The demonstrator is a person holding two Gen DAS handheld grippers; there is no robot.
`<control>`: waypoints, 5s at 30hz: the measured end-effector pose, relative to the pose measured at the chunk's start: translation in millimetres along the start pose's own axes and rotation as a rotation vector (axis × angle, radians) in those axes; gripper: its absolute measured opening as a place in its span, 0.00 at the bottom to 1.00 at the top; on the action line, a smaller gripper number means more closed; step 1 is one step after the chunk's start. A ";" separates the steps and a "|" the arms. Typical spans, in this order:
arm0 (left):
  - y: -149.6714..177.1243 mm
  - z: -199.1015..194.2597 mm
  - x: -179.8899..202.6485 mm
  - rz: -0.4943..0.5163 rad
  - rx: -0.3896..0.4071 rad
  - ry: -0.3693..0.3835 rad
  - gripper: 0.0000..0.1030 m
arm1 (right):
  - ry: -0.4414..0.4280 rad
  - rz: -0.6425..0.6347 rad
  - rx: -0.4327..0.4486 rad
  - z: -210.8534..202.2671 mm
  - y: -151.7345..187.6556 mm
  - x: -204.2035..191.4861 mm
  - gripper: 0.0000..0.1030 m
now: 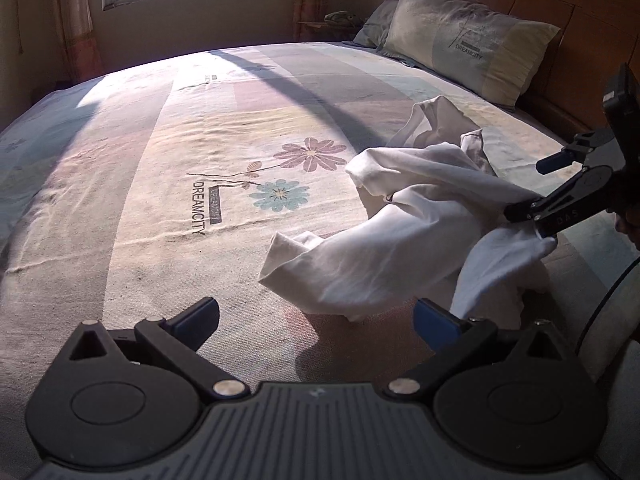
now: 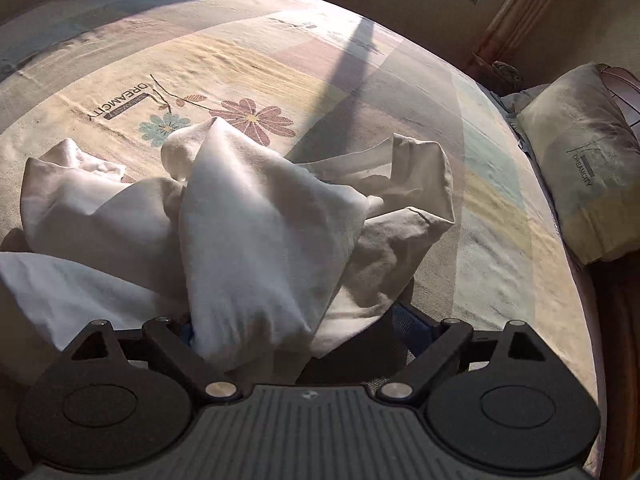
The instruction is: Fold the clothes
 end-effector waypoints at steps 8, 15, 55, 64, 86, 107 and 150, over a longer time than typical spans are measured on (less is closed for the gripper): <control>-32.4 19.2 36.6 0.098 0.028 0.027 0.99 | -0.062 0.282 0.058 -23.1 50.2 36.5 0.93; -50.4 48.1 94.4 0.293 0.044 0.055 0.99 | -0.140 0.398 0.179 -51.3 58.3 18.7 0.94; -58.8 85.2 69.3 0.549 0.155 -0.296 1.00 | -0.232 0.464 0.208 -69.7 81.0 -16.1 0.99; -81.4 98.6 28.0 0.389 0.177 -0.407 1.00 | -0.229 0.442 0.190 -64.7 78.2 -24.7 0.99; -137.2 110.3 -233.6 0.009 0.052 -0.885 1.00 | -0.207 0.403 0.139 -51.9 73.5 -31.0 1.00; -47.2 80.3 -131.1 0.031 -0.131 -0.240 0.99 | -0.254 0.373 0.091 -28.7 78.6 -53.6 1.00; 48.7 10.1 5.3 0.019 -0.059 -0.033 0.99 | 0.196 0.110 0.293 -22.2 68.0 -17.4 1.00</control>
Point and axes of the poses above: each gripper's, at about its wrist camera, not at the fingertips, and z roughly the way its jaws point, x to its right, y to its underside, the point moved 7 cm from there along z, roughly the way its jaws point, and after that the axes turned 9 degrees about -y, right-handed, at the moved point
